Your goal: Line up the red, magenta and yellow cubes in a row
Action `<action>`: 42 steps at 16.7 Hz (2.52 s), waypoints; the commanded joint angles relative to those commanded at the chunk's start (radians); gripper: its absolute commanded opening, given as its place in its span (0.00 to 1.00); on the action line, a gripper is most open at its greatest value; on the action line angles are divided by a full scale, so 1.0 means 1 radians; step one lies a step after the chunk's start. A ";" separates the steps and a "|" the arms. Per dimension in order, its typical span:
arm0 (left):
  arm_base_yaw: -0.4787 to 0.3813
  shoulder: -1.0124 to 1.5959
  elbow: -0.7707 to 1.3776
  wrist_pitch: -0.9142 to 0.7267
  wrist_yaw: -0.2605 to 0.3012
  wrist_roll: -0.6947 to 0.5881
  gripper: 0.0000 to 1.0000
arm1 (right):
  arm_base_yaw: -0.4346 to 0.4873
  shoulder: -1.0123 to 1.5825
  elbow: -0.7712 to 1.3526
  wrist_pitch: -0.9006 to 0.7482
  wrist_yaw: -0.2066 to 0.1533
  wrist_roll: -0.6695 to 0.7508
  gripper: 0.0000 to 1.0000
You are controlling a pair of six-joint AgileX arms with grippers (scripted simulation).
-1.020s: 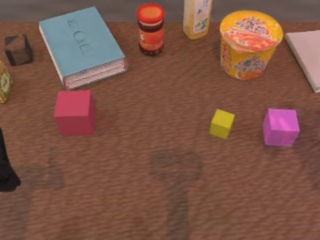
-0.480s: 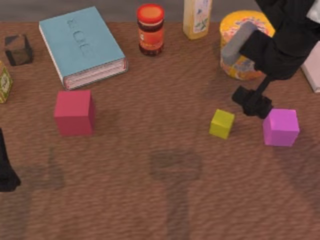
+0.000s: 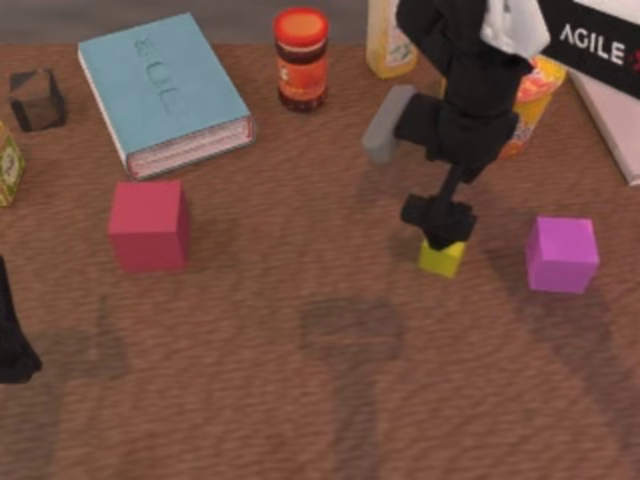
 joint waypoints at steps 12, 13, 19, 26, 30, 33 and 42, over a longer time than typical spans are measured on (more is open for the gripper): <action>0.000 0.000 0.000 0.000 0.000 0.000 1.00 | 0.002 0.063 -0.142 0.212 0.001 -0.001 1.00; 0.000 0.000 0.000 0.000 0.000 0.000 1.00 | 0.002 0.074 -0.168 0.249 0.001 0.000 1.00; 0.000 0.000 0.000 0.000 0.000 0.000 1.00 | 0.003 0.094 -0.205 0.295 0.001 0.000 1.00; 0.000 0.000 0.000 0.000 0.000 0.000 1.00 | 0.003 0.094 -0.205 0.295 0.001 0.000 0.47; 0.000 0.000 0.000 0.000 0.000 0.000 1.00 | 0.003 0.094 -0.205 0.295 0.001 0.000 0.17; 0.000 0.000 0.000 0.000 0.000 0.000 1.00 | 0.003 0.094 -0.205 0.295 0.001 0.000 0.00; 0.000 0.000 0.000 0.000 0.000 0.000 1.00 | 0.004 0.056 -0.200 0.271 -0.013 0.012 0.00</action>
